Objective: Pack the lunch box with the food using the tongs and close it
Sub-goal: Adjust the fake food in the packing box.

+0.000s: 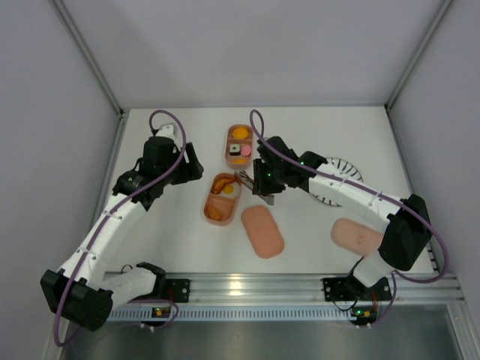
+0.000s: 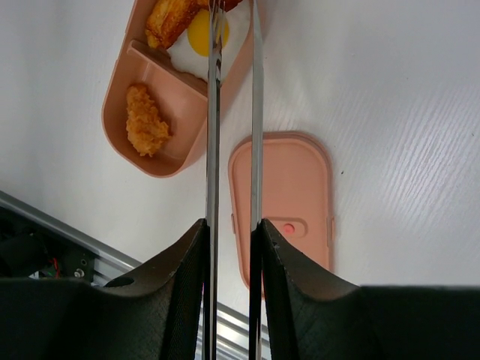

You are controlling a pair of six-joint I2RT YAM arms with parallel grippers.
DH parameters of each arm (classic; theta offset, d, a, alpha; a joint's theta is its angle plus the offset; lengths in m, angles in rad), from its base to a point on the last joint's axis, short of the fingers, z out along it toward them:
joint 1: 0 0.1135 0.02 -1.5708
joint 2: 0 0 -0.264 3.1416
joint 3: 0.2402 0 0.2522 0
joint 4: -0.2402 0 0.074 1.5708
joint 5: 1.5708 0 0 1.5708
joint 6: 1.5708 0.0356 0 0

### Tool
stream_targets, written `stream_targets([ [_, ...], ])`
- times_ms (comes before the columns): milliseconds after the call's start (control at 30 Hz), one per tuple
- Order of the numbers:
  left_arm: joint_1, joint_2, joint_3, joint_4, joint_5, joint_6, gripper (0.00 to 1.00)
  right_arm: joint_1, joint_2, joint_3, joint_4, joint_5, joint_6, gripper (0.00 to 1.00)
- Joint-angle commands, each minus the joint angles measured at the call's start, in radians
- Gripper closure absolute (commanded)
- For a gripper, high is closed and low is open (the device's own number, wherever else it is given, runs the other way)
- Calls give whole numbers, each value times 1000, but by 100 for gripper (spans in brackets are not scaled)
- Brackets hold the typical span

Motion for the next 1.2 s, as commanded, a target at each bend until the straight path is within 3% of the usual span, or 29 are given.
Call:
stream_targets([
  [0, 7, 4, 2, 43, -14, -1, 27, -15, 3, 23, 63, -31, -16, 69],
  [867, 6, 17, -4, 60, 0, -6, 27, 19, -4, -32, 67, -131, -25, 75],
  [1167, 6, 20, -3, 63, 4, -7, 27, 19, -4, -38, 90, -148, -19, 70],
])
